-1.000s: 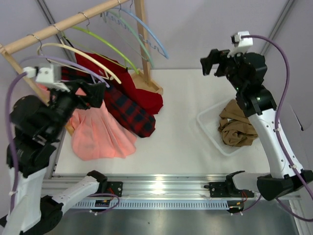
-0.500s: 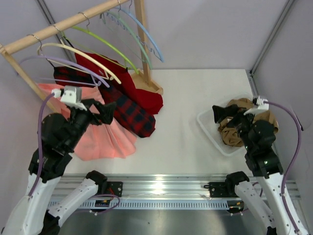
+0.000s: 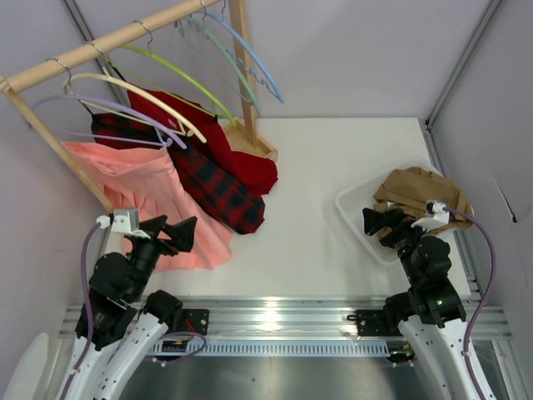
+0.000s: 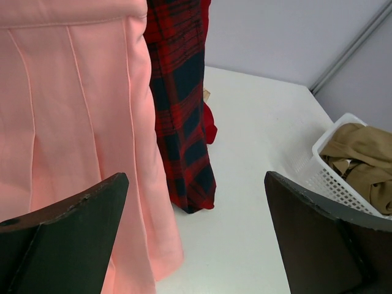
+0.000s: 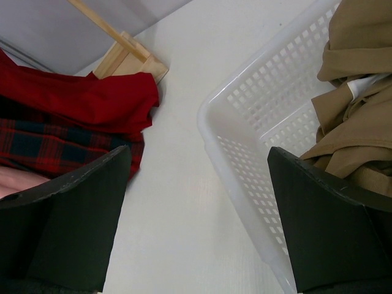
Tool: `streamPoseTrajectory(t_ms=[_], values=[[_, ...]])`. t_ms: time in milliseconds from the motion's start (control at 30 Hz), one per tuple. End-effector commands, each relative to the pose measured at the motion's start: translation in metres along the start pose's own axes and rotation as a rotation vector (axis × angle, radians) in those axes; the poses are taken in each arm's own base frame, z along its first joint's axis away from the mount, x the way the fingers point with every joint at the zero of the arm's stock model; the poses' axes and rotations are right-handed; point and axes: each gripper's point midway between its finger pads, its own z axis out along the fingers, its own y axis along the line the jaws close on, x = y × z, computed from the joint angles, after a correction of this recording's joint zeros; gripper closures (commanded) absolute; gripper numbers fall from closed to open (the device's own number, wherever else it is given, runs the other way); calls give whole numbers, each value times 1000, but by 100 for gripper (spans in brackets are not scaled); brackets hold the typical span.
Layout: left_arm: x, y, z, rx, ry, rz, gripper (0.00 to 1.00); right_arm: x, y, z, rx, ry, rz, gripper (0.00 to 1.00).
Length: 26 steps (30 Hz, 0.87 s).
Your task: Place the skirt on the hanger
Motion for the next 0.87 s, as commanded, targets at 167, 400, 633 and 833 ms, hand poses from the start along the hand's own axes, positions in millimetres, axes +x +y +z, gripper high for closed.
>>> streamPoseTrajectory(t_ms=[167,400,633,833], values=[[-13,0,7,-25,-50,-48,1,-15,12,5,-30,-39,5,1],[-12,2,13,-42,-39,-42,1,-19,22,5,-75,-38,-9,1],[-11,2,14,-43,-43,-42,1,-26,27,4,-90,-53,-20,1],[-13,4,13,-57,-49,-46,1,-28,31,3,-108,-57,-27,1]])
